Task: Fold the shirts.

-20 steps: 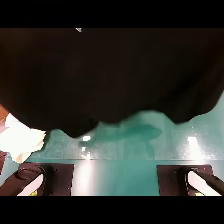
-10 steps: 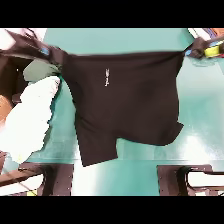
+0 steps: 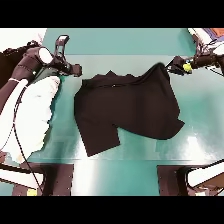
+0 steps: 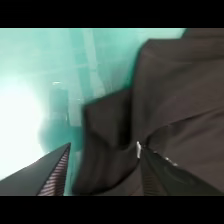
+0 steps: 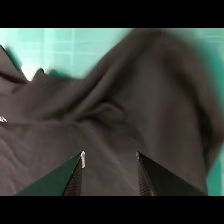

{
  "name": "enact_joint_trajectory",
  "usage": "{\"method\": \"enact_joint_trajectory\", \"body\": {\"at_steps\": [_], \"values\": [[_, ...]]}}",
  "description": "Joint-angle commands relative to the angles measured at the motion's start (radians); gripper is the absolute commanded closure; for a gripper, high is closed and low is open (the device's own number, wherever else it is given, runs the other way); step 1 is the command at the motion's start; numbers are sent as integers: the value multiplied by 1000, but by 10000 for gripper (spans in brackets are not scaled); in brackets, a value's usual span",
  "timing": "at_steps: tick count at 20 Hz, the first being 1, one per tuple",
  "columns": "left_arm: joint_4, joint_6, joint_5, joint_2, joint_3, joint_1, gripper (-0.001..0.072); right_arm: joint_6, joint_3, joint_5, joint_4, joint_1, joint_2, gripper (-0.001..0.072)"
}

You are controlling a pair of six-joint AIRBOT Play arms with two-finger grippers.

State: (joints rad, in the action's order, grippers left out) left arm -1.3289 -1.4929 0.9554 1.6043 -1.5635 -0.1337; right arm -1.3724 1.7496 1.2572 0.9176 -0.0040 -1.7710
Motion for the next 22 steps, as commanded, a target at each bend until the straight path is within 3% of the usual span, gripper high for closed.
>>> {"method": "enact_joint_trajectory", "body": {"at_steps": [1,3,7,13,17,22], "values": [[0,11,216,-27,-48,52,198,50,-3,121,1,-34,13,327],[-1,38,309,-87,-7,91,199,66,-93,131,2,-67,82,335],[11,44,306,-248,283,112,198,95,-372,129,2,-146,282,335],[204,55,142,-380,726,112,198,101,-704,63,-1,-242,548,335],[338,115,22,-380,816,110,199,101,-796,59,0,-273,652,335],[341,114,-103,-377,858,21,228,101,-832,63,3,-310,718,335]]}}
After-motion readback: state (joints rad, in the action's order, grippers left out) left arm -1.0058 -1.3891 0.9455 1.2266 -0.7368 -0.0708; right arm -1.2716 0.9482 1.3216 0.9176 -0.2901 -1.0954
